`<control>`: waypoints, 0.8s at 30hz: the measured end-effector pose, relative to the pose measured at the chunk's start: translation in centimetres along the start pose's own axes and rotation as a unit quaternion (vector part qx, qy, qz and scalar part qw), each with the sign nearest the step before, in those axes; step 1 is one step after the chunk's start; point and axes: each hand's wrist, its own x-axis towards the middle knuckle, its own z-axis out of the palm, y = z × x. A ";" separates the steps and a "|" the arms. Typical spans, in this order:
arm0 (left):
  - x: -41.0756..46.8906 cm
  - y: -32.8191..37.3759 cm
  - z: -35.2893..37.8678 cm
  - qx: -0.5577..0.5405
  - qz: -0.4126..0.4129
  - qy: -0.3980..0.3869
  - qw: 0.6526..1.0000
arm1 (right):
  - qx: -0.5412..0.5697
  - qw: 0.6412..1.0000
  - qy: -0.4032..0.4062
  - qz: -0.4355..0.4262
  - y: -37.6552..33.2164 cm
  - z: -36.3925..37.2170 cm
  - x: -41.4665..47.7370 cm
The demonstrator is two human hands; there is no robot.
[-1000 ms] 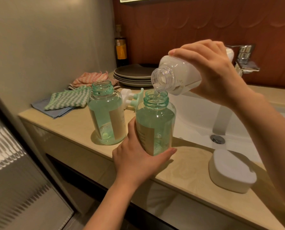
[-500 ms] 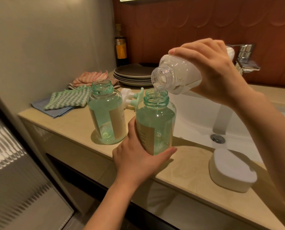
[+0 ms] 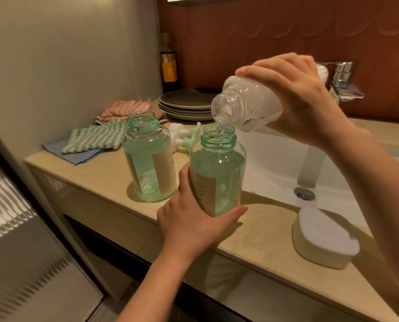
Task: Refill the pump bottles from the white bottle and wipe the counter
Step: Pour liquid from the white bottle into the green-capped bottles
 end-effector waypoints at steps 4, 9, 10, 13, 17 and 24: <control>0.0 0.0 -0.1 0.002 -0.003 -0.002 1.000 | -0.001 1.000 0.001 -0.001 0.0 -0.1 0.0; 0.0 0.2 -0.2 0.007 -0.009 -0.015 1.000 | -0.002 1.000 -0.001 -0.002 0.1 0.0 -0.1; 0.0 0.2 -0.2 0.007 -0.010 -0.016 1.000 | -0.003 1.000 -0.001 -0.002 0.1 0.0 -0.1; 0.0 0.2 -0.2 0.003 -0.008 -0.013 1.000 | -0.004 1.000 0.001 -0.003 0.1 -0.1 0.0; 0.0 0.2 -0.2 -0.003 -0.010 -0.012 1.000 | -0.005 1.000 0.002 -0.004 0.0 -0.1 0.0; 0.0 0.0 -0.1 -0.003 0.000 -0.008 1.000 | -0.008 1.000 0.003 -0.002 0.1 -0.1 0.0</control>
